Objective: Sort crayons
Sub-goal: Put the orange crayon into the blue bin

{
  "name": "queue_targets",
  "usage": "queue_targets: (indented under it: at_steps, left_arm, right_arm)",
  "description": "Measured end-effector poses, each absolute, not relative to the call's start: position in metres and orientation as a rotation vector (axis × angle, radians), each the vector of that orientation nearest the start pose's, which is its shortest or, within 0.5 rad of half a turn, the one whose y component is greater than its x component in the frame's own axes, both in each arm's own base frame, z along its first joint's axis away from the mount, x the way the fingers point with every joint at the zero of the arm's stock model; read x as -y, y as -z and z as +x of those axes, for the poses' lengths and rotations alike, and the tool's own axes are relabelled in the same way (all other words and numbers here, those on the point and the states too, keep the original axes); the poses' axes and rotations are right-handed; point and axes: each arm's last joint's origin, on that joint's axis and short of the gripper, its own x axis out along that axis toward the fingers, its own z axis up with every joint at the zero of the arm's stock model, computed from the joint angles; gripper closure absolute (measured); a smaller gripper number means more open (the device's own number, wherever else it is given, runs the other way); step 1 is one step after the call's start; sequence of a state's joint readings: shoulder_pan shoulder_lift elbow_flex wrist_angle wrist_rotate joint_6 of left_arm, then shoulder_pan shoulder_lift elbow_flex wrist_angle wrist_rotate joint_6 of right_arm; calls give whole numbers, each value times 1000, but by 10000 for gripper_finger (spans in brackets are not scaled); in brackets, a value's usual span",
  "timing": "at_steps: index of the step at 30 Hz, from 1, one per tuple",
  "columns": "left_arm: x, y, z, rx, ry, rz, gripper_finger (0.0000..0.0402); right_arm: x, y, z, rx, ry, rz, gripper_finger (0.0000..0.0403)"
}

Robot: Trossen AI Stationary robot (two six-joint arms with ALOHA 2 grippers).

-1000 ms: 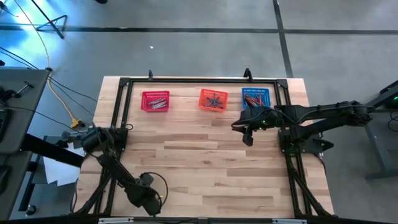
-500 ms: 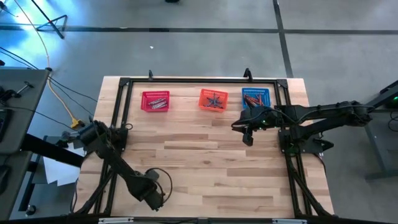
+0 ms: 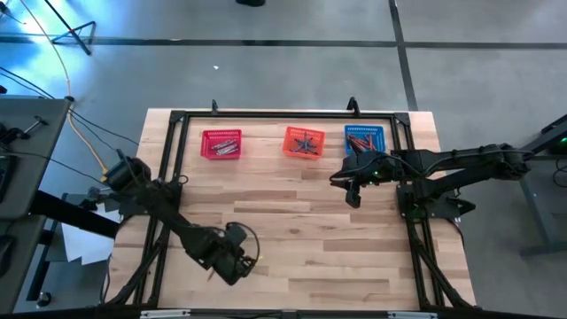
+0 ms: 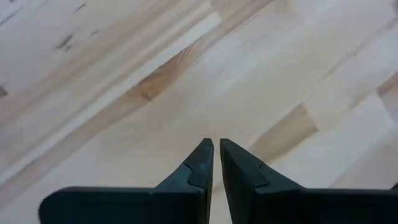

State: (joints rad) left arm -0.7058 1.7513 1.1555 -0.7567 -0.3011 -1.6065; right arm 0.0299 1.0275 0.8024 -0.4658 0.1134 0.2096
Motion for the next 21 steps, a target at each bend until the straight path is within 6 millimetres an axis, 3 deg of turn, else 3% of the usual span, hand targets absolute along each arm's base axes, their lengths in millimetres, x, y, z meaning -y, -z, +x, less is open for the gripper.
queue_targets:
  at_steps: [8, 14, 21]
  left_arm:
    - [201, -180, 240, -1308, -714, -796, 382]
    - [218, -181, 240, -1382, -586, -923, 380]
    - [222, -180, 228, -1449, -605, -857, 351]
  right_arm:
    - [-3, -271, 210, -685, 153, 151, 295]
    - [-3, -271, 210, -686, 150, 146, 295]
    - [-3, -271, 210, -687, 150, 143, 295]
